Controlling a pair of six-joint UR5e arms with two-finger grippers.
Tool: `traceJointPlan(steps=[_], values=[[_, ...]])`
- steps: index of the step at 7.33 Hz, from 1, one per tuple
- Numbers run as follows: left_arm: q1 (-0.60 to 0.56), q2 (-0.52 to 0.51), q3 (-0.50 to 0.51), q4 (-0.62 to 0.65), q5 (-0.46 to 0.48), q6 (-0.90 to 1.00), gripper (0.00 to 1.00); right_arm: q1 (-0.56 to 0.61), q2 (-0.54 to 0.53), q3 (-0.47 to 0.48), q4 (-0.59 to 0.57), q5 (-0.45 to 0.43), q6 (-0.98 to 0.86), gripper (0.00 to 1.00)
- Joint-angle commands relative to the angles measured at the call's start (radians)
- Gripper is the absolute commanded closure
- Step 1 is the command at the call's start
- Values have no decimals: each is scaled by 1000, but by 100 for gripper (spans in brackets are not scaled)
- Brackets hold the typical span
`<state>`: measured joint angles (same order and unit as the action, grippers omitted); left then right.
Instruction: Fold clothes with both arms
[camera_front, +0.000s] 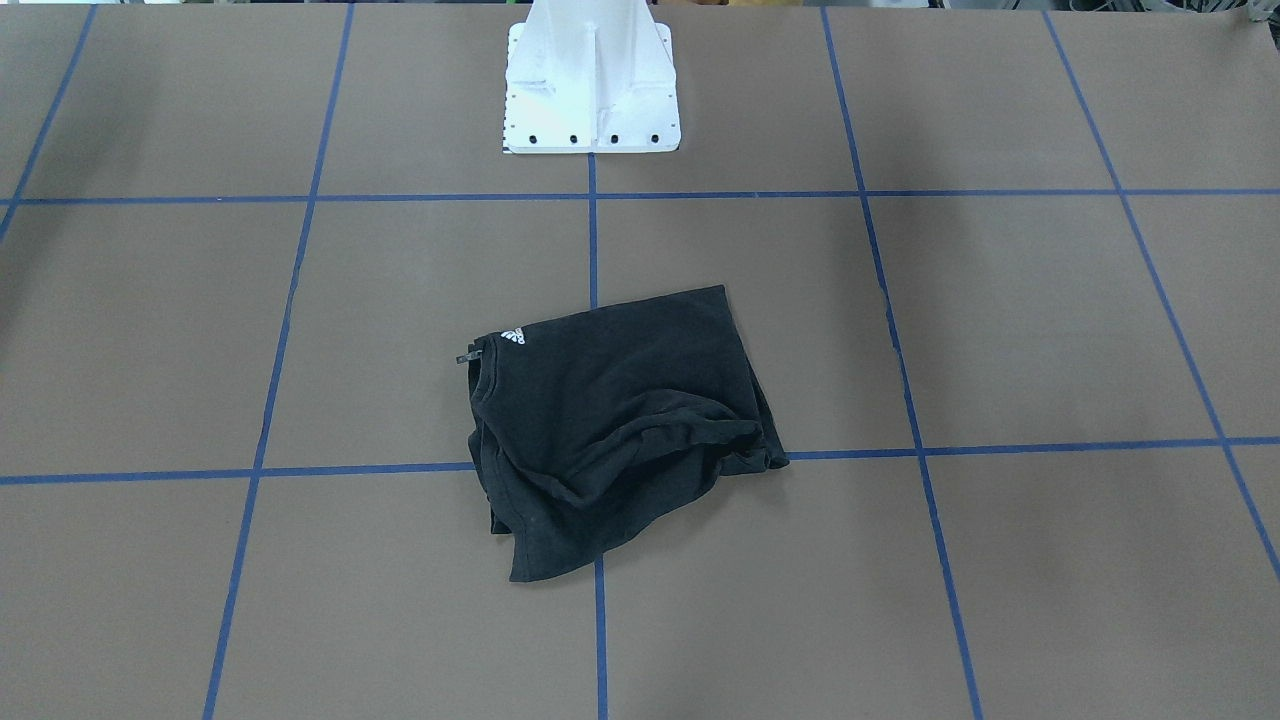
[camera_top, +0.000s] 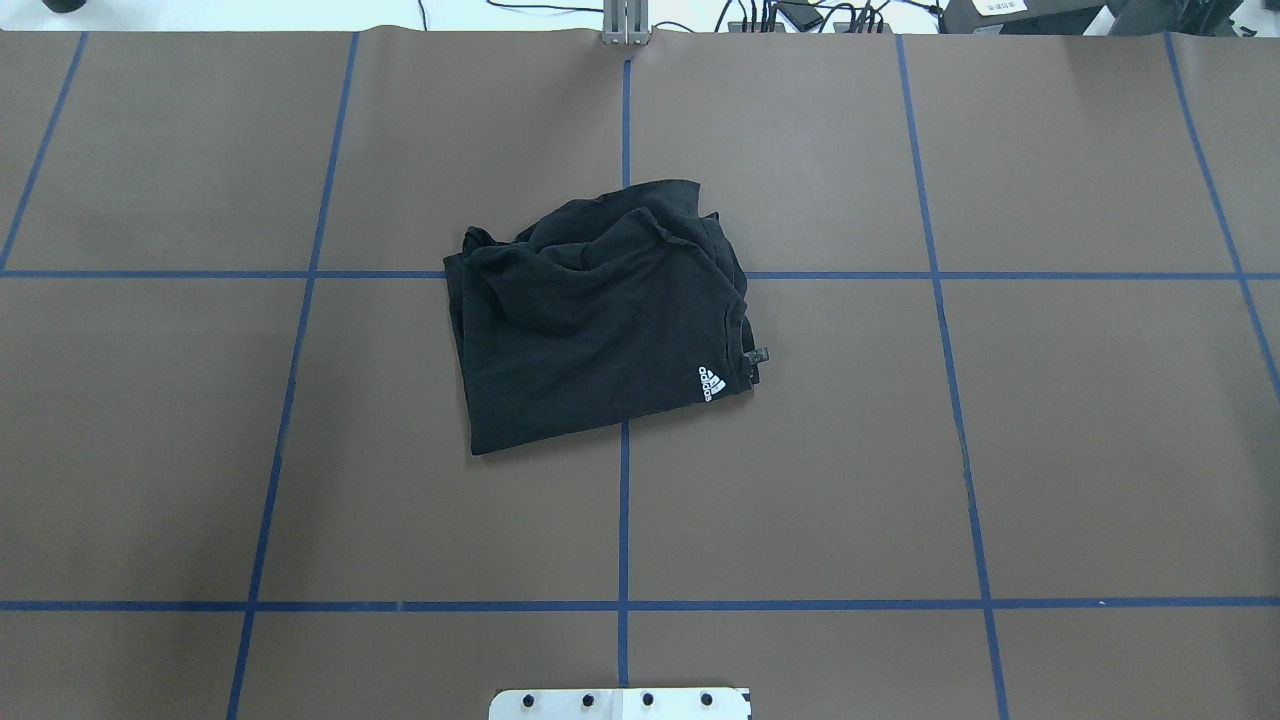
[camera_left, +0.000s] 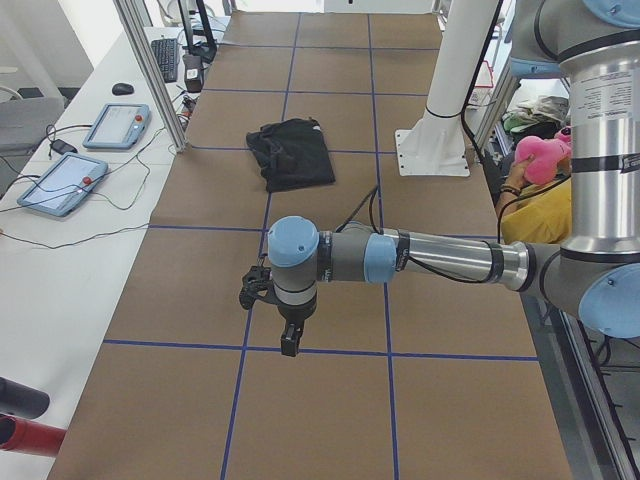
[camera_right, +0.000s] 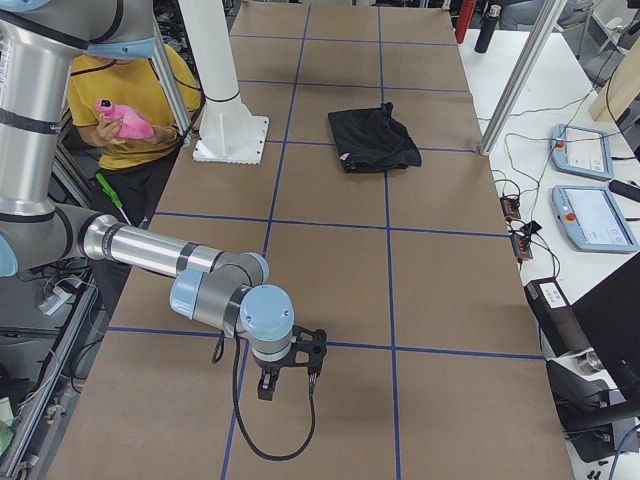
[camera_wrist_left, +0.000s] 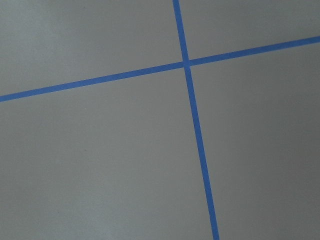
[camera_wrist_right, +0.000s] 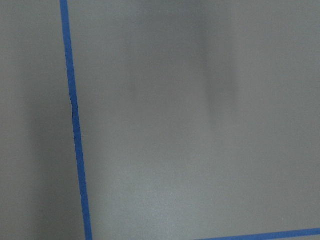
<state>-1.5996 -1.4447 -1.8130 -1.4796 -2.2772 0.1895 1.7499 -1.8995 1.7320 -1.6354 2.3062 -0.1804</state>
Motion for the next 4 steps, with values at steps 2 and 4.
traceJointPlan(steps=[2, 4], values=[[3, 1, 6, -19, 2, -4, 0, 2, 2, 9, 0, 2, 6, 0], [3, 4, 6, -19, 2, -4, 0, -3, 32, 72, -9, 12, 10, 0]])
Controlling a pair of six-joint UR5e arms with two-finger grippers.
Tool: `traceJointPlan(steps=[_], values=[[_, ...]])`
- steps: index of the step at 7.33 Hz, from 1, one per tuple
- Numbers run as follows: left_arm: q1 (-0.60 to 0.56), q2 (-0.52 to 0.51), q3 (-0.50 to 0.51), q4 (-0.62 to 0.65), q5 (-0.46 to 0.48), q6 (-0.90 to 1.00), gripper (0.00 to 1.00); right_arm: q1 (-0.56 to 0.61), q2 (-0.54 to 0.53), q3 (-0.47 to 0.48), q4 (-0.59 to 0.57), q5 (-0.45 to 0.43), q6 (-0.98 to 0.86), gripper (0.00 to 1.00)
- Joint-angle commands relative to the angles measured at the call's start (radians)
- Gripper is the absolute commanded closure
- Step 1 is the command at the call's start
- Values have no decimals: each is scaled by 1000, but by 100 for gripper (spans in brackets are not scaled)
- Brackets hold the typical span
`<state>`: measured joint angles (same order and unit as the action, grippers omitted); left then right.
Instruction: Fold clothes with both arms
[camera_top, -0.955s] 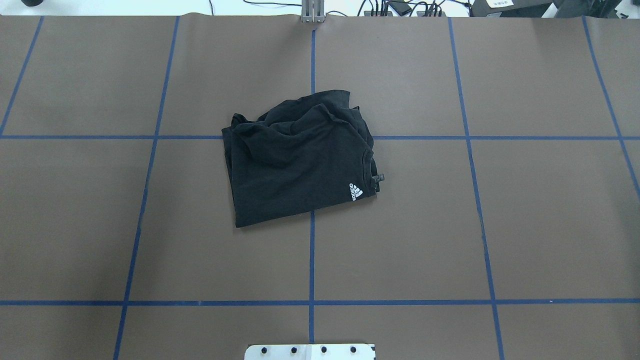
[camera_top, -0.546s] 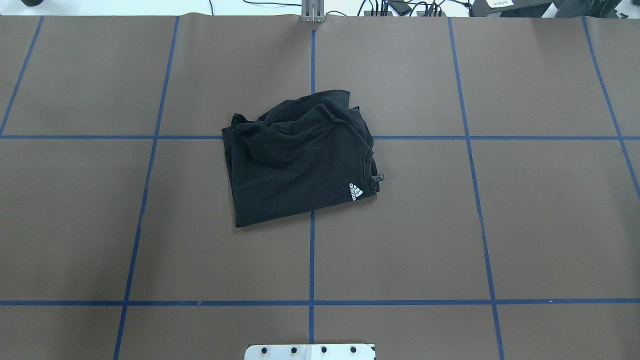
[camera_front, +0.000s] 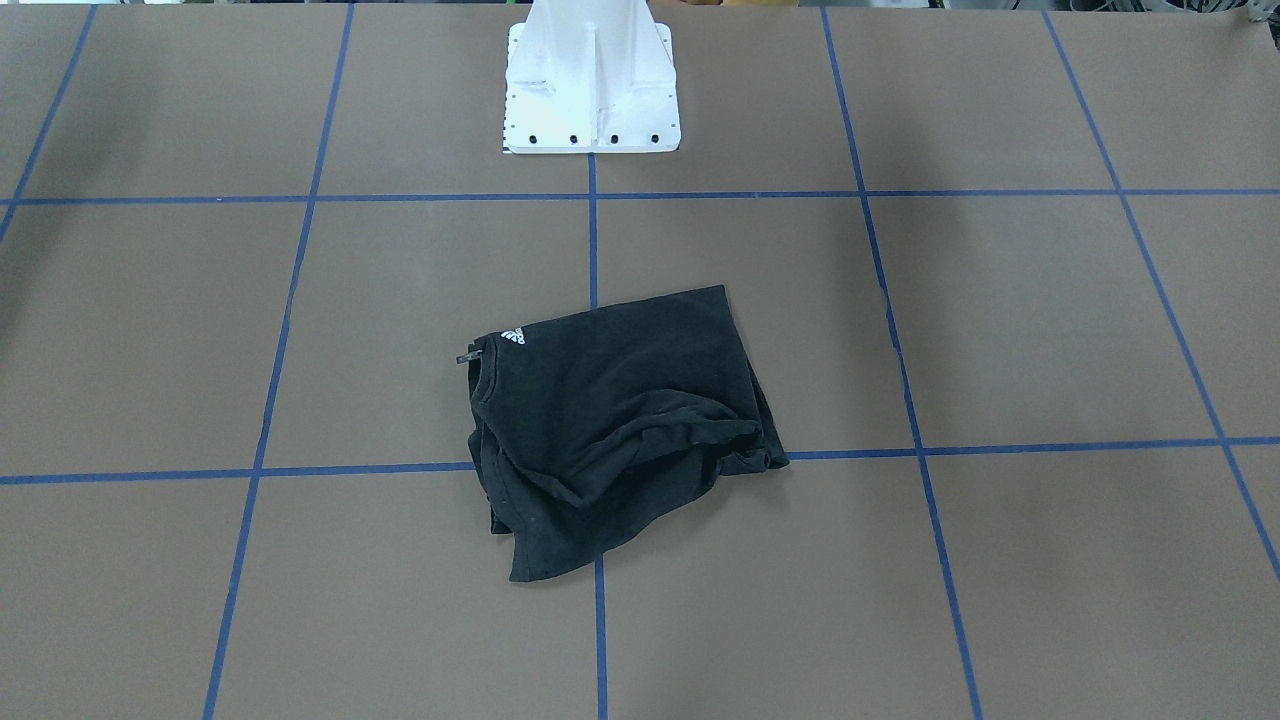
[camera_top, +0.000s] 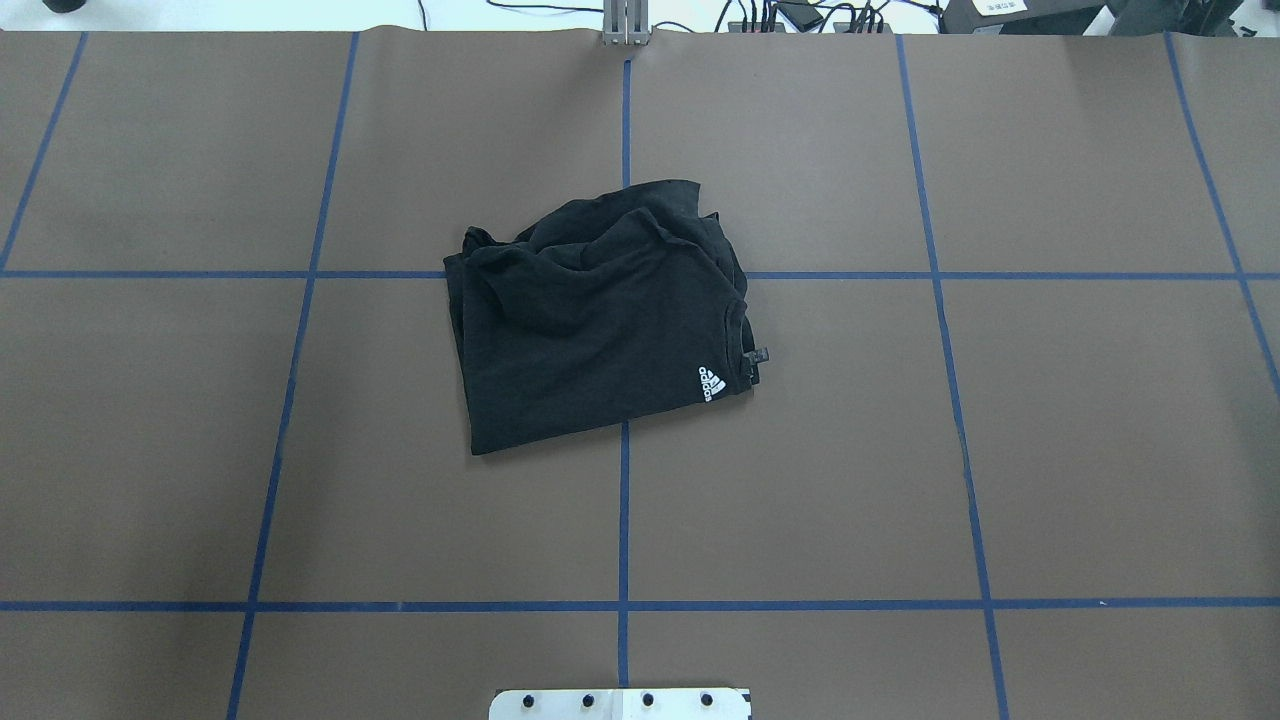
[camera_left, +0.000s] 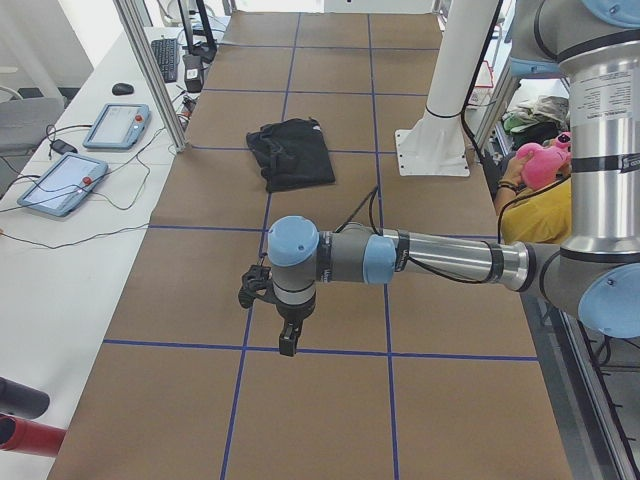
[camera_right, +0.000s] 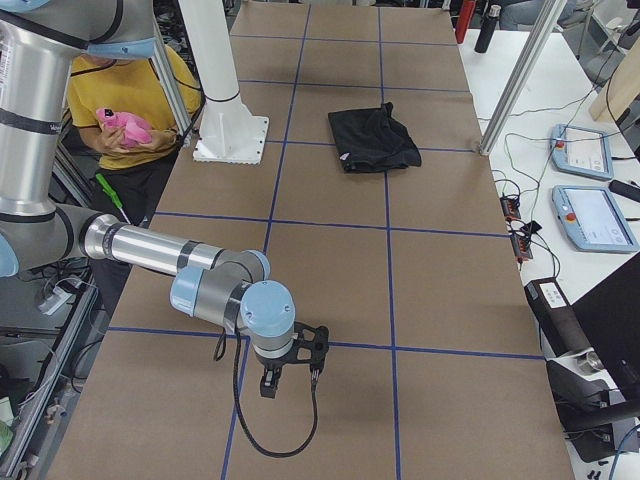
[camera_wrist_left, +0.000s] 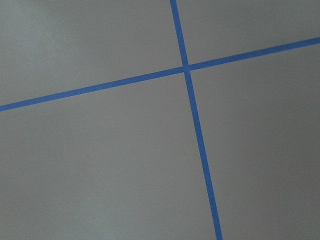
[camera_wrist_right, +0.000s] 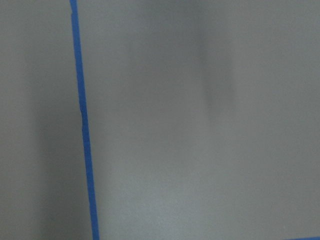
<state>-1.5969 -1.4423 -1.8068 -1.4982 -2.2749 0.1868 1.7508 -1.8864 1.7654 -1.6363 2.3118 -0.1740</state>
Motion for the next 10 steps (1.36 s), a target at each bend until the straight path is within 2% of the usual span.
traceJointPlan(steps=[1, 3, 10], values=[[0, 2, 0, 0, 0, -1, 0, -64, 24, 81, -11, 8, 26, 0], [0, 2, -3, 0, 0, 2, 0, -157, 35, 138, -2, 6, 227, 0], [0, 2, 1, 1, -5, 3, 0, -171, 35, 135, 1, 6, 222, 0]])
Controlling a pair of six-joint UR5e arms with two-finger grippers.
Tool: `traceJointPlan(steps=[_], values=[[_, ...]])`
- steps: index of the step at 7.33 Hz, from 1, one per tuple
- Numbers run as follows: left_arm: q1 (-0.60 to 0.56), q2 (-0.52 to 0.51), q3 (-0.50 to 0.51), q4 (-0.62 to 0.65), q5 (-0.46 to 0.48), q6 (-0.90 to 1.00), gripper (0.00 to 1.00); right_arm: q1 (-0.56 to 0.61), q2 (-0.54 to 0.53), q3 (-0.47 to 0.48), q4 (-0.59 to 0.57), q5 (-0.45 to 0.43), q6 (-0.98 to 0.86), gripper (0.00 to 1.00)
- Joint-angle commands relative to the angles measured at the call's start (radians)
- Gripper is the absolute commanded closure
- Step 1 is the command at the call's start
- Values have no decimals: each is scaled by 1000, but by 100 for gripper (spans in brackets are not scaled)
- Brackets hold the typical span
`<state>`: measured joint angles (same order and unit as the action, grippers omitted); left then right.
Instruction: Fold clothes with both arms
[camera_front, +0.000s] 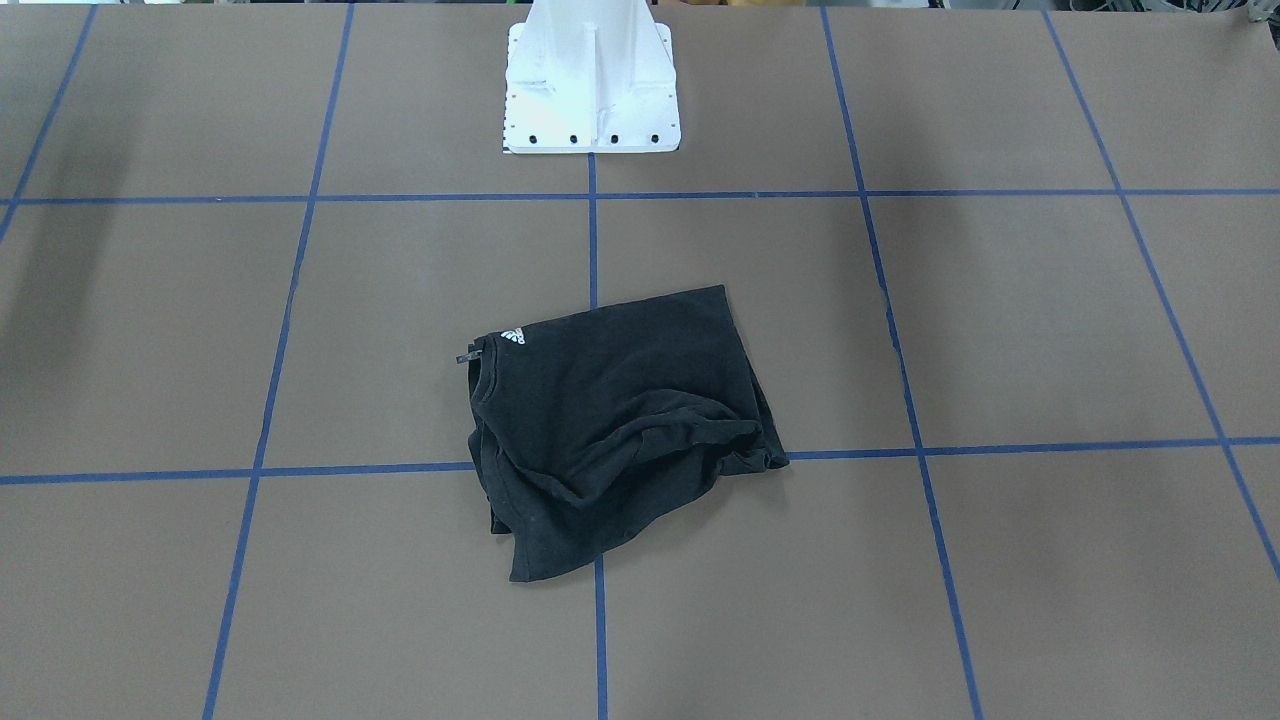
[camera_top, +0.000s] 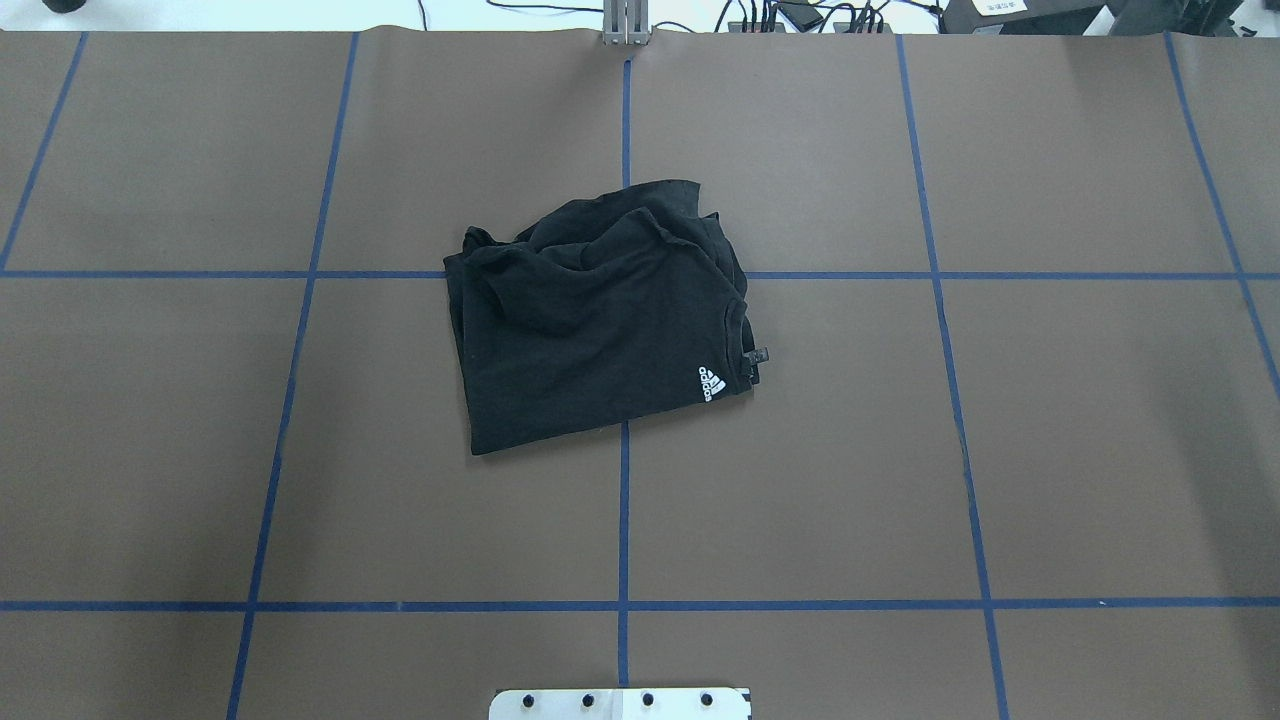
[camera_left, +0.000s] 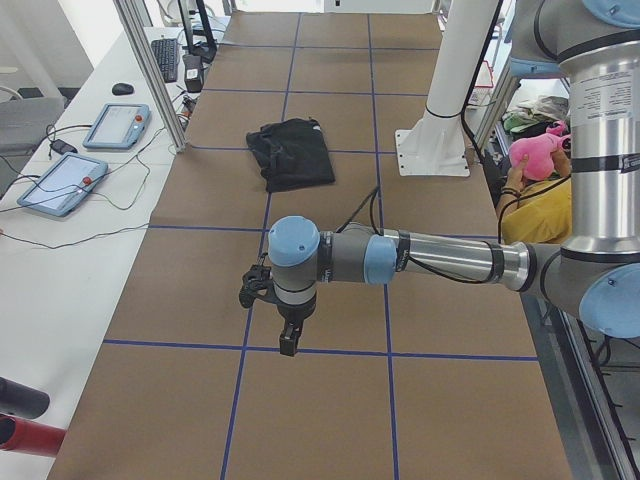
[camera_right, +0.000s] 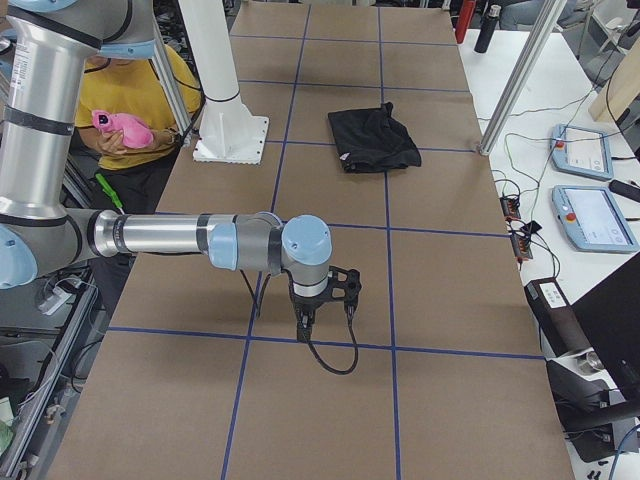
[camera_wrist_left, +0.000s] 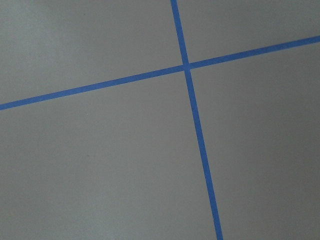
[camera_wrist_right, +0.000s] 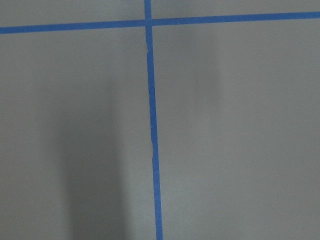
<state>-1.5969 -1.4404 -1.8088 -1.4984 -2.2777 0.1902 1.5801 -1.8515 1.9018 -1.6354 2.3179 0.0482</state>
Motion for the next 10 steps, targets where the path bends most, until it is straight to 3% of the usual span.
traceJointPlan(steps=[1, 10], values=[[0, 0, 3, 1, 0, -1, 0, 0, 0, -1, 0, 0, 1, 0], [0, 12, 26, 1, 4, -5, 0, 0, 0, 3, 2, 2, 6, 0]])
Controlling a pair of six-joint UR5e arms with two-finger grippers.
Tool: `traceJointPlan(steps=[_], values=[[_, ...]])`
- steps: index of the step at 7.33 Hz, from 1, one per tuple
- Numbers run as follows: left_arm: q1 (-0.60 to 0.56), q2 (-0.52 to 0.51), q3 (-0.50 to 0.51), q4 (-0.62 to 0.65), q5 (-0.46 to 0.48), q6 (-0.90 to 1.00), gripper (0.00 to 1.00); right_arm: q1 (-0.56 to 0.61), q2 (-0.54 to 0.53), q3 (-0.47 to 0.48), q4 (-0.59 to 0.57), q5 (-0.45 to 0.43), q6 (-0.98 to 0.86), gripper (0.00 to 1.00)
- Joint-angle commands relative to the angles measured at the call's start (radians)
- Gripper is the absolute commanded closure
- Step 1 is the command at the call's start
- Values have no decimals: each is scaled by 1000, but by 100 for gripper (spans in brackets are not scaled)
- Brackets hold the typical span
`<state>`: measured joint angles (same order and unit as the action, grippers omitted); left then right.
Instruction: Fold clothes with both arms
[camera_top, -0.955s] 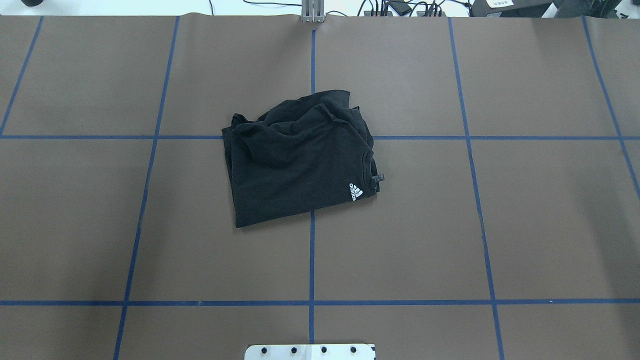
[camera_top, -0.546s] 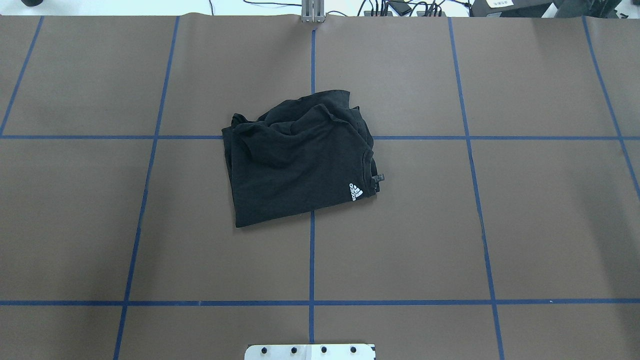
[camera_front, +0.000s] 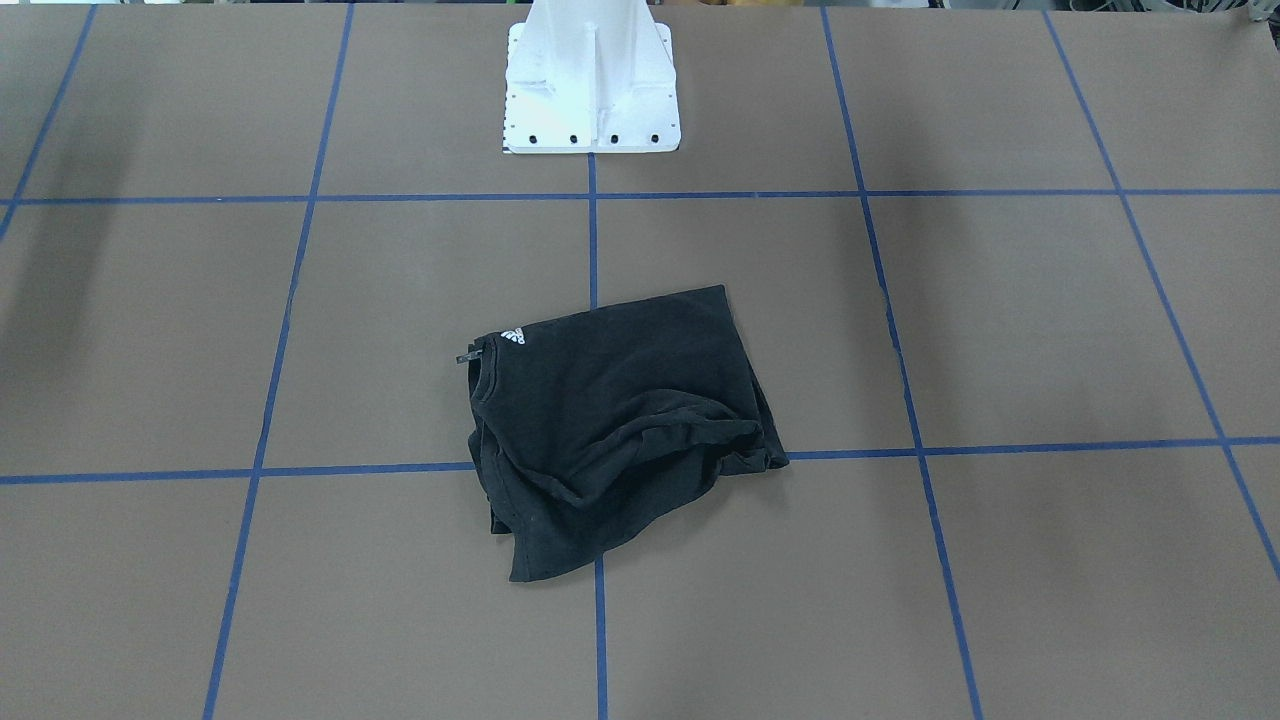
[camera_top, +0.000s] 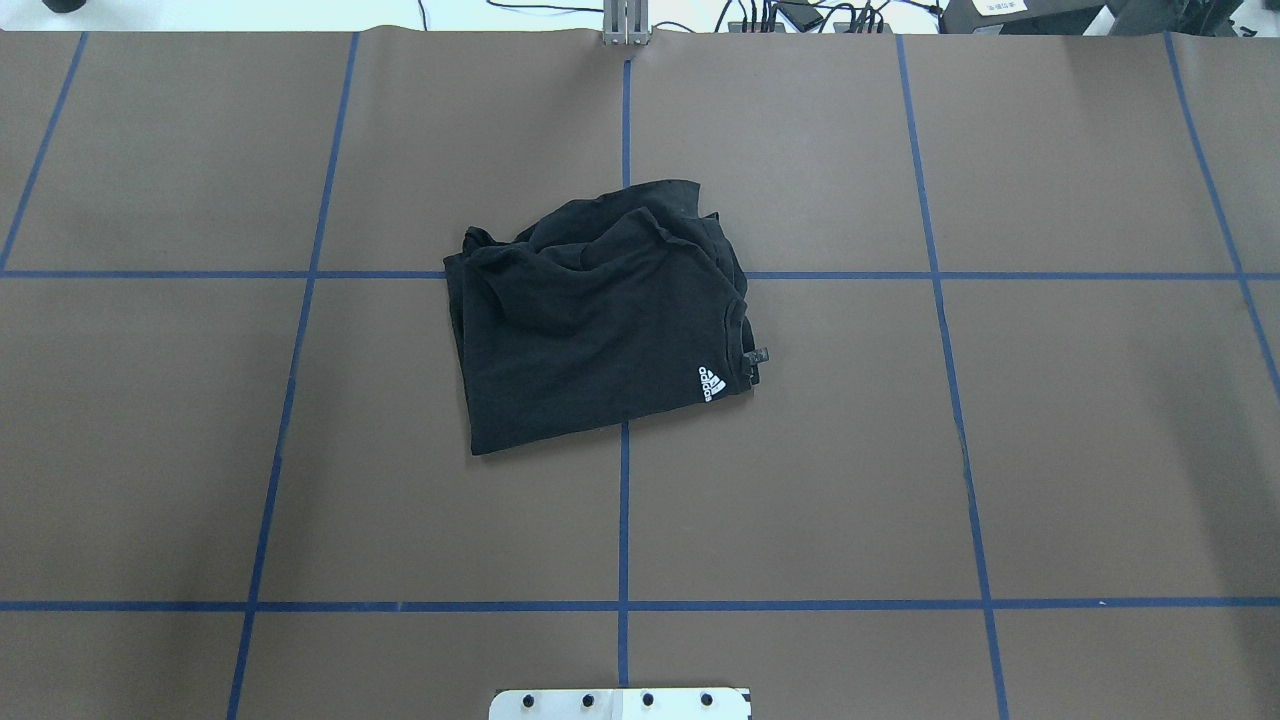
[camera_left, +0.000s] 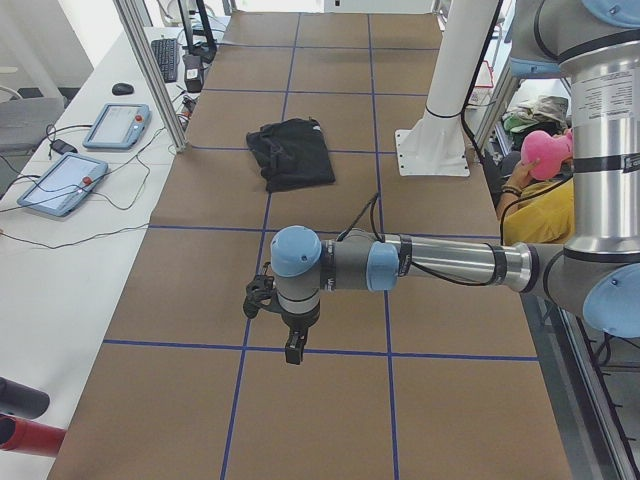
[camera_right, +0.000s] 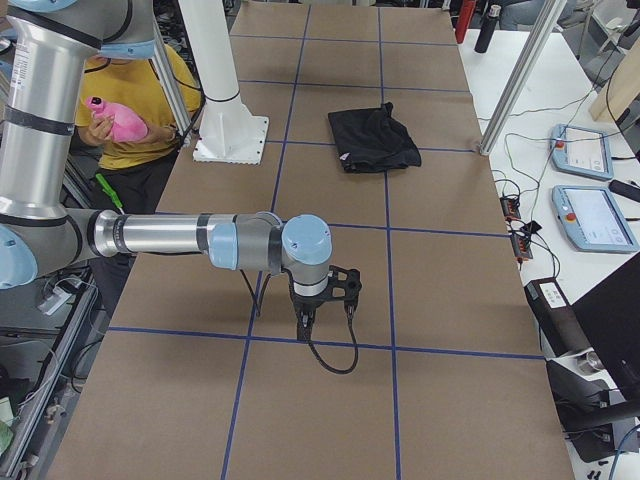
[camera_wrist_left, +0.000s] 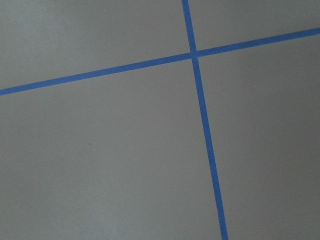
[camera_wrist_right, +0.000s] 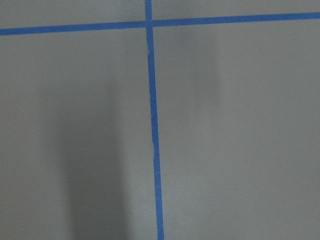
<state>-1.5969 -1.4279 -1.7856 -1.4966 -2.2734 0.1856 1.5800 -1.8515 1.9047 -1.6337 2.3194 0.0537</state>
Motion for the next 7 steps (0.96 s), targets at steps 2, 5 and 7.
traceJointPlan(steps=[2, 5, 7], values=[[0, 0, 3, -2, -2, 0, 0, 0, 0, -1, 17, 0, 2, 0], [0, 0, 0, -2, -3, 0, 0, 0, -2, -4, 31, 0, 2, 0], [0, 0, -8, -2, -3, 3, 0, 0, -2, -6, 31, 0, 2, 0]])
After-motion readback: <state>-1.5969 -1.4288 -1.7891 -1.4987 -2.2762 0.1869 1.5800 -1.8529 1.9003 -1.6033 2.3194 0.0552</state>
